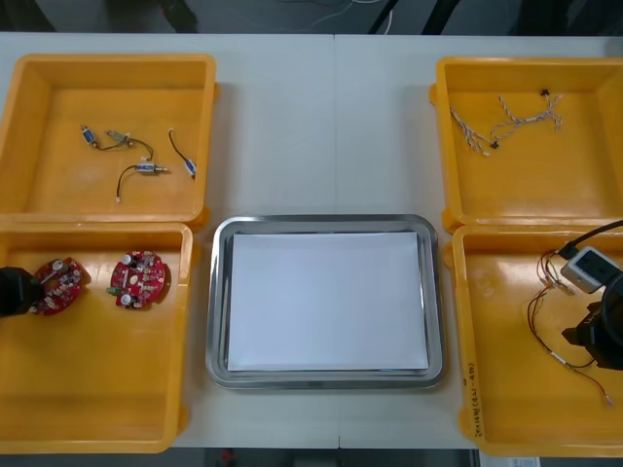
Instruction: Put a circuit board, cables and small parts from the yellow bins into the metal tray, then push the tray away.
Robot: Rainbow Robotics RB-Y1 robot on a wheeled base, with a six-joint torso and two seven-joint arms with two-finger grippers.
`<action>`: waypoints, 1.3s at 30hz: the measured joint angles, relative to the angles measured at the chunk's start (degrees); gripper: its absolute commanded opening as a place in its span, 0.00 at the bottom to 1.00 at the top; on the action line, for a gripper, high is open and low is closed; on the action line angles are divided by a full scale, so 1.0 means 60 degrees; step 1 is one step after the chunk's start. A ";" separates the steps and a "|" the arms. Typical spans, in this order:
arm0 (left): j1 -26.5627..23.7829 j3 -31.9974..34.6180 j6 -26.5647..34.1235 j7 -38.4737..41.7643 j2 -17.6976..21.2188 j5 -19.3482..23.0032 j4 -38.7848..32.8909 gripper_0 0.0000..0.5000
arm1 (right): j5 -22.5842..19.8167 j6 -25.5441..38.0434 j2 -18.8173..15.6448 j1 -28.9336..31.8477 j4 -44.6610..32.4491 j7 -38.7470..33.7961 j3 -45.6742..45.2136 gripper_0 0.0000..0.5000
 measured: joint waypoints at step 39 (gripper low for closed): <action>0.0074 0.0000 -0.0084 0.0000 -0.0004 -0.0142 0.0000 0.00 | 0.1275 -0.1508 -0.0007 0.0185 0.0834 -0.0014 0.1859 1.00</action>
